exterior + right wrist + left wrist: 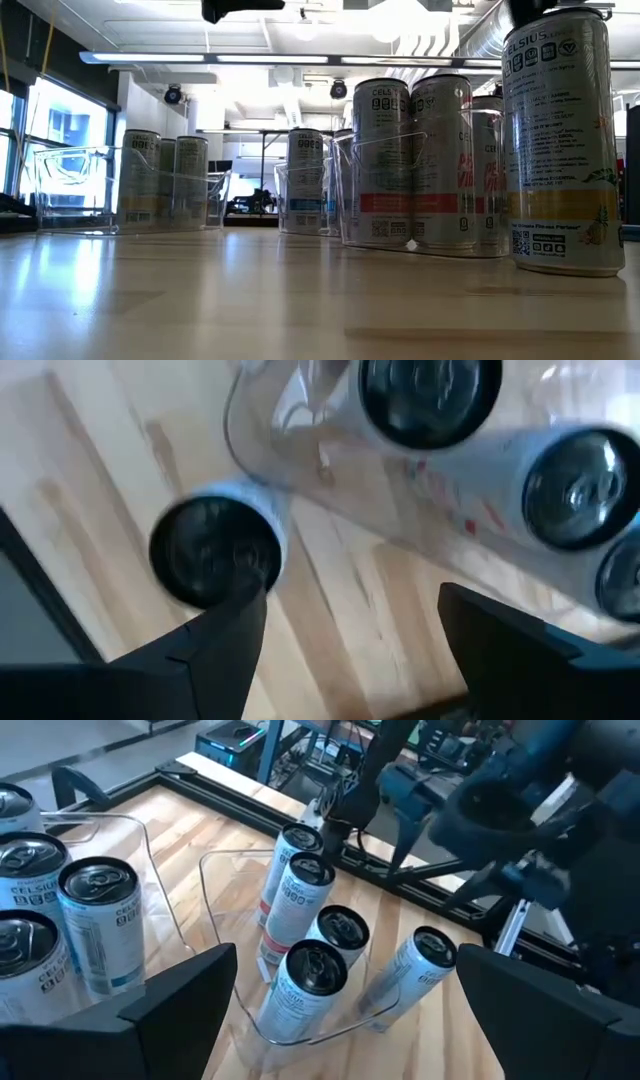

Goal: Sort soda cans
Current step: Put the white-yellow soda can into the top left transparent bin

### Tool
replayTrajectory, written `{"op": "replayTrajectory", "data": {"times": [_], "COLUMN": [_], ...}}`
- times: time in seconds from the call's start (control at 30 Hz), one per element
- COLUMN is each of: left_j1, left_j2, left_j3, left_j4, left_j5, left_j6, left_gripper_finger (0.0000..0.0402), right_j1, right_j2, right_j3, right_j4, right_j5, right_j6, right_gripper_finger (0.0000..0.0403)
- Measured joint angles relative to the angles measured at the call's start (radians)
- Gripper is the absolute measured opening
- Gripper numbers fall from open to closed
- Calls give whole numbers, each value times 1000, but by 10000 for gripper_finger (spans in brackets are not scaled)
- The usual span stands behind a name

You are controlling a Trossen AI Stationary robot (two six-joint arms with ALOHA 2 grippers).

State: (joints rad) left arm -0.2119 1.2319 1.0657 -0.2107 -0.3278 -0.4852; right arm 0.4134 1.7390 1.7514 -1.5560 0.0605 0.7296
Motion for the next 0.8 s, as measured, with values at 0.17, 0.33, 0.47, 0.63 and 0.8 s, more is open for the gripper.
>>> {"op": "replayTrajectory", "data": {"times": [0.17, 0.33, 0.47, 0.63, 0.8], "left_j1": [0, 0, 2, 17, 37], "left_j2": [-7, -18, -44, -89, -137], "left_j3": [0, 1, 1, 1, 1], "left_j4": [-1, -2, -11, -21, -64], "left_j5": [8, 4, -52, -57, -57], "left_j6": [-12, 6, 106, 217, 308], "left_gripper_finger": [372, 372, 372, 372, 372], "right_j1": [5, 14, 18, 1, -16], "right_j2": [0, 0, 0, 0, 0], "right_j3": [15, 14, 13, 13, 13], "right_j4": [35, 40, 69, 165, 215], "right_j5": [36, 50, 69, 127, 129], "right_j6": [41, 126, 135, -14, 26], "right_gripper_finger": [291, 291, 291, 291, 291]}}
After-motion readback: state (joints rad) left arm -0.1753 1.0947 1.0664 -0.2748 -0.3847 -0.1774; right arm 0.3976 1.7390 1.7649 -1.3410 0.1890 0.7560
